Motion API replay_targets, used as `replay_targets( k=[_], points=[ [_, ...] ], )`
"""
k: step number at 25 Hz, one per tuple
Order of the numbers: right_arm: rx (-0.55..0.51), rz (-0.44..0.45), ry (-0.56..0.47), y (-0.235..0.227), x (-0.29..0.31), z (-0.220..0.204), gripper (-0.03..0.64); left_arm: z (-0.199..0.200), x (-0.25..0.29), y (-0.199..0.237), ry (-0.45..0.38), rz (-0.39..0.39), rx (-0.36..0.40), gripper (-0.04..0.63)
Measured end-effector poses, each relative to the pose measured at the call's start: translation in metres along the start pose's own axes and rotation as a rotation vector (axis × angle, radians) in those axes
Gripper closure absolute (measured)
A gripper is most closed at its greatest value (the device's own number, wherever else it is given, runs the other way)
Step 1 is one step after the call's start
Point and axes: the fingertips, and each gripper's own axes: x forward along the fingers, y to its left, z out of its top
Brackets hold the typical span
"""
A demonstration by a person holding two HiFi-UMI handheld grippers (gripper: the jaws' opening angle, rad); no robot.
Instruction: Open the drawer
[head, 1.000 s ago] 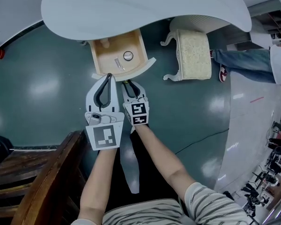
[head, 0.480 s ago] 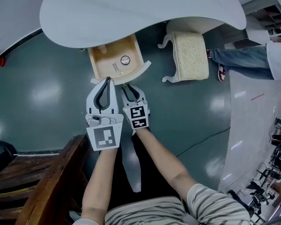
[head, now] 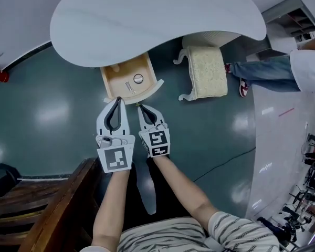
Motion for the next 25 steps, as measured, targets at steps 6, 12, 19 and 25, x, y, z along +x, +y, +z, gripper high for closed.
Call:
replay_targets(
  k=[6, 12, 19, 25],
  points=[
    [-0.009, 0.011, -0.028, 0.005, -0.022, 0.039, 0.603, 0.017, -0.008, 0.002, 0.007, 0.011, -0.003, 0.595],
    [-0.007, 0.003, -0.073, 0.009, -0.046, 0.088, 0.603, 0.043, -0.014, 0.005, 0.001, 0.017, 0.006, 0.595],
    [-0.038, 0.041, -0.158, 0.03, -0.083, 0.159, 0.603, 0.077, -0.026, -0.002, 0.003, 0.012, 0.015, 0.595],
    [-0.064, 0.052, -0.212, 0.038, -0.109, 0.209, 0.603, 0.105, -0.04, -0.002, 0.003, 0.018, 0.0, 0.595]
  ],
)
